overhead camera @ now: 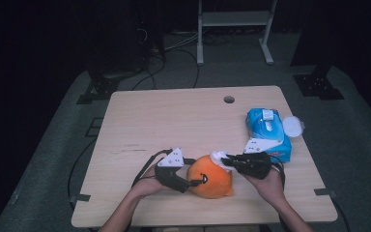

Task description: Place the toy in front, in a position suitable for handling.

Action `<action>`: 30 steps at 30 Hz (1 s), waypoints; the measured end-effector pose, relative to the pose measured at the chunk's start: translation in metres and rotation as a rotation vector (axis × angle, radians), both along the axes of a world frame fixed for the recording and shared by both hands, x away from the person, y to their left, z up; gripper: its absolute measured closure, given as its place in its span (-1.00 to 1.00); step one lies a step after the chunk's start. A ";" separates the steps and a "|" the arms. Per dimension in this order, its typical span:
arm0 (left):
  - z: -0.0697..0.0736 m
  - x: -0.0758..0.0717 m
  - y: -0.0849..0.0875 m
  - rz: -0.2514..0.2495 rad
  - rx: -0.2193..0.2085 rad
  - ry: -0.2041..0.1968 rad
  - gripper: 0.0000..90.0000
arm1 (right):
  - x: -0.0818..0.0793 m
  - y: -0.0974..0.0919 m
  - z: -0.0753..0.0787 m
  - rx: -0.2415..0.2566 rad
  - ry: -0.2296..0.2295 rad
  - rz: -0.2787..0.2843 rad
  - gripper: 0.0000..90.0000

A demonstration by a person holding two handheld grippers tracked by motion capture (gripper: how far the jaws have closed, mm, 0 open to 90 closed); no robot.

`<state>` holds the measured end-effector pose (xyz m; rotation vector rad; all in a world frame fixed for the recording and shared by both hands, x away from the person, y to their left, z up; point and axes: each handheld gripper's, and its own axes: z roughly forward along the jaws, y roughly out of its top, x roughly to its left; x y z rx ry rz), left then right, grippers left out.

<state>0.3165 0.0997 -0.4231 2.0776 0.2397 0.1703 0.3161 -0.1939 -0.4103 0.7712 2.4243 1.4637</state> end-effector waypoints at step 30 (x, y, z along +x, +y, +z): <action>-0.004 0.007 -0.002 0.023 0.025 -0.064 -0.38 | 0.008 0.010 -0.005 0.027 0.034 0.033 0.83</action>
